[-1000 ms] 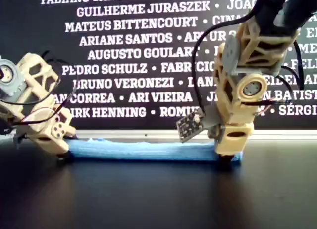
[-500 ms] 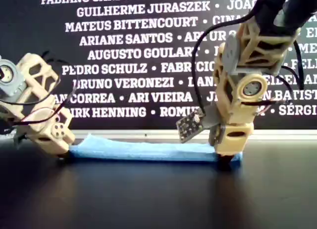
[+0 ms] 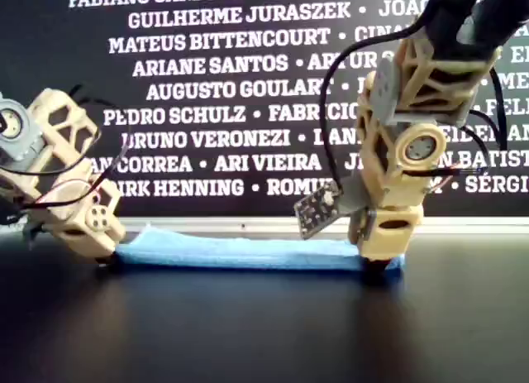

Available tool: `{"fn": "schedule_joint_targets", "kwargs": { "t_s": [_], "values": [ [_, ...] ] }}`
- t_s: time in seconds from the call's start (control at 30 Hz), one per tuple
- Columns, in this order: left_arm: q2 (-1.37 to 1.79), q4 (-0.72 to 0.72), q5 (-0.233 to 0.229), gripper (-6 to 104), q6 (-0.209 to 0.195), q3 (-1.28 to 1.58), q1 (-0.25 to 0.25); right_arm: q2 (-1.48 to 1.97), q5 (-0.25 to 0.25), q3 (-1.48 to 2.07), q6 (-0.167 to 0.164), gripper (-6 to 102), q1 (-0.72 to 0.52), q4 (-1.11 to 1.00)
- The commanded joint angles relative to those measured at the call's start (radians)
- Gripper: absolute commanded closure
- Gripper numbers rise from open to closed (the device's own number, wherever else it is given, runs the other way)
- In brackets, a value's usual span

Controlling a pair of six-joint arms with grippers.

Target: Fold a cloth

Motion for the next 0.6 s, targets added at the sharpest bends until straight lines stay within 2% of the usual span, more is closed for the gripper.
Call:
{"fn": "schedule_joint_targets", "kwargs": {
  "t_s": [0.0, 0.23, 0.57],
  "values": [
    [0.029, 0.014, 0.008, 99, -0.005, 0.002, -0.02, 0.055, -0.005, -0.044, -0.008, 96, -0.005, 0.018],
    [0.041, 0.015, 0.005, 99, 0.0, 0.015, -0.02, 0.058, -0.005, -0.043, -0.008, 96, -0.005, 0.02],
    [0.305, 0.015, 0.006, 99, 0.009, 0.25, -0.021, 0.232, -0.005, 0.083, 0.0, 96, 0.006, 0.02]
  ]
}}
